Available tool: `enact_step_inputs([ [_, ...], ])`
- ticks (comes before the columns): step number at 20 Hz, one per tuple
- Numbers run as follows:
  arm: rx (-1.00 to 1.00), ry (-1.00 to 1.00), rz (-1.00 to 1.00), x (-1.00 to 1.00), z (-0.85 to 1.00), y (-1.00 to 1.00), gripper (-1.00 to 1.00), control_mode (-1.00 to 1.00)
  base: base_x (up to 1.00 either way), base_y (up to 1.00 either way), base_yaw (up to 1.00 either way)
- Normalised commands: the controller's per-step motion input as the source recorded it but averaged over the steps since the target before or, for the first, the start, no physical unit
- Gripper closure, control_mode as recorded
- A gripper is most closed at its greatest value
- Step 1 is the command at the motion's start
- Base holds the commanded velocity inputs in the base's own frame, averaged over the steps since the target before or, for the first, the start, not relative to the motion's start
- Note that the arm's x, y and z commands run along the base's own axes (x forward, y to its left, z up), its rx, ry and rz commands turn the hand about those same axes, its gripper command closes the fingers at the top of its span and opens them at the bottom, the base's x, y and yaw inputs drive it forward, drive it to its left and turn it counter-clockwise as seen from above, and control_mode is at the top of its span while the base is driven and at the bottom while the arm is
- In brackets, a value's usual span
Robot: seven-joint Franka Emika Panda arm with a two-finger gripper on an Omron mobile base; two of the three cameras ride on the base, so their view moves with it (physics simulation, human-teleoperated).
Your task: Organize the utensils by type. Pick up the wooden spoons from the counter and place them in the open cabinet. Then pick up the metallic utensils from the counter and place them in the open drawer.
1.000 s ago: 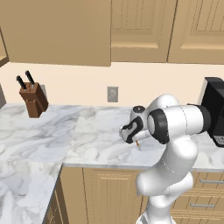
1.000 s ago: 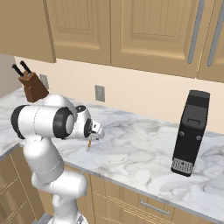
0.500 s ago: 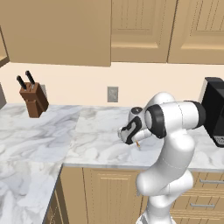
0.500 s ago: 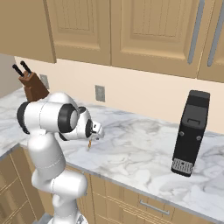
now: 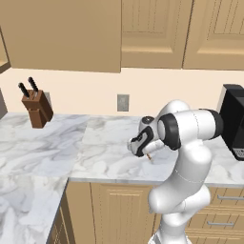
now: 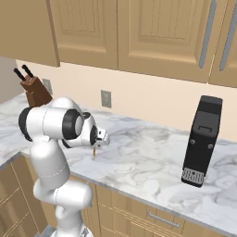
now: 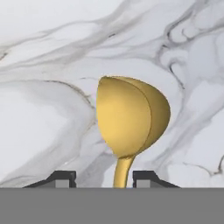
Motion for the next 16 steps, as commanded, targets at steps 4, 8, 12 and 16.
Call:
enact_step_inputs([
  [4, 0.02, 0.02, 0.0, 0.0, -0.12, -0.19, 1.0, -1.0, 0.0, 0.0, 0.0],
  [8, 0.04, 0.0, 0.0, -0.06, 0.35, -0.21, 1.0, -1.0, 0.0, 0.0, 0.0],
  [12, 0.04, 0.0, 0.0, -0.17, 0.6, -0.18, 1.0, -1.0, 0.0, 0.0, 0.0],
  [16, 0.0, 0.0, 0.0, -0.33, 0.72, -0.22, 1.0, -1.0, 0.0, 0.0, 0.0],
])
